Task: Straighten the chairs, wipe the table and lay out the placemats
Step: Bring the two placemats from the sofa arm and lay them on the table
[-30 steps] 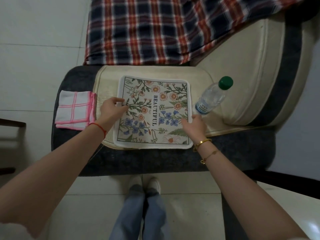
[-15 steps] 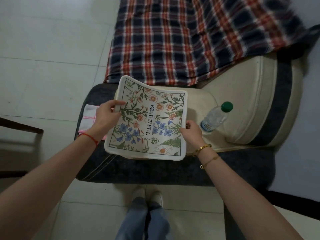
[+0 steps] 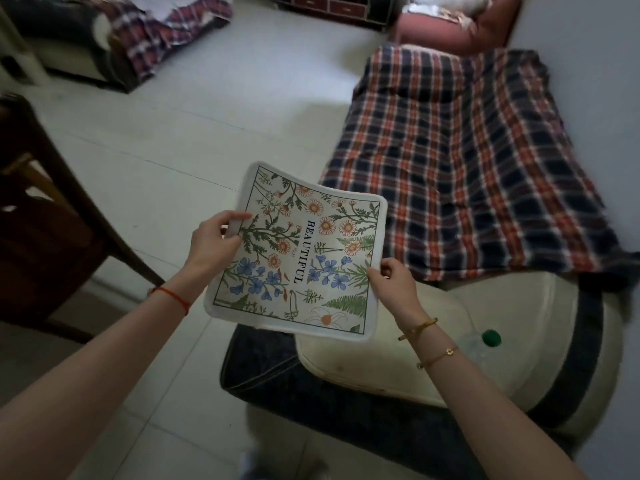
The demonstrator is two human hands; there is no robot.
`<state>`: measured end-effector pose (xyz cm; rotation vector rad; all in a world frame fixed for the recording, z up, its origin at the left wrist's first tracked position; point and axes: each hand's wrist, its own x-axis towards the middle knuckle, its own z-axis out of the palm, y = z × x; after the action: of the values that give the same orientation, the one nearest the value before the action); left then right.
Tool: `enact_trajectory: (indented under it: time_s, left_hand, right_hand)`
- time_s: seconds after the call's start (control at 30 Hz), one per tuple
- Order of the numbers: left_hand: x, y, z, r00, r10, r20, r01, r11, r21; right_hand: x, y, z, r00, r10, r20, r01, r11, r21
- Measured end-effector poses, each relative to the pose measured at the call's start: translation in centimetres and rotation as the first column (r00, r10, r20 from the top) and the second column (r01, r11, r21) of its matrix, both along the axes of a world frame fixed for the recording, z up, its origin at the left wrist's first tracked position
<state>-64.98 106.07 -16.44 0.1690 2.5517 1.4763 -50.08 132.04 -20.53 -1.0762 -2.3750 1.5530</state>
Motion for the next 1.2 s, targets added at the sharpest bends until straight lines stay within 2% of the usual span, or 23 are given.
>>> enact_trajectory:
  time_s: [0.23,0.6,0.87,1.2]
  left_hand:
    - [-0.7,-13.2,6.3,0.988,0.153,-0.011,-0.153,0.988,0.005]
    - [-2.7,-36.1,13.0,0.928,0.362,-0.084,-0.360,0.932,0.040]
    - [-4.4,-50.2,15.2,0.863,0.503,-0.052,-0.498,0.863,0.083]
    - [-9.7,-61.9,16.3,0.728,0.684,-0.056,-0.673,0.727,0.136]
  right_hand:
    - [-4.6,-10.7,6.2,0.983,0.183,-0.009,-0.184,0.983,-0.028]
    - [-14.7,-31.7,12.6,0.904,0.418,-0.086,-0.421,0.907,-0.007]
    - [-20.6,-46.2,15.4,0.845,0.519,-0.132,-0.524,0.851,-0.009]
    - [-31.8,-59.2,18.0,0.739,0.656,-0.154,-0.656,0.753,0.053]
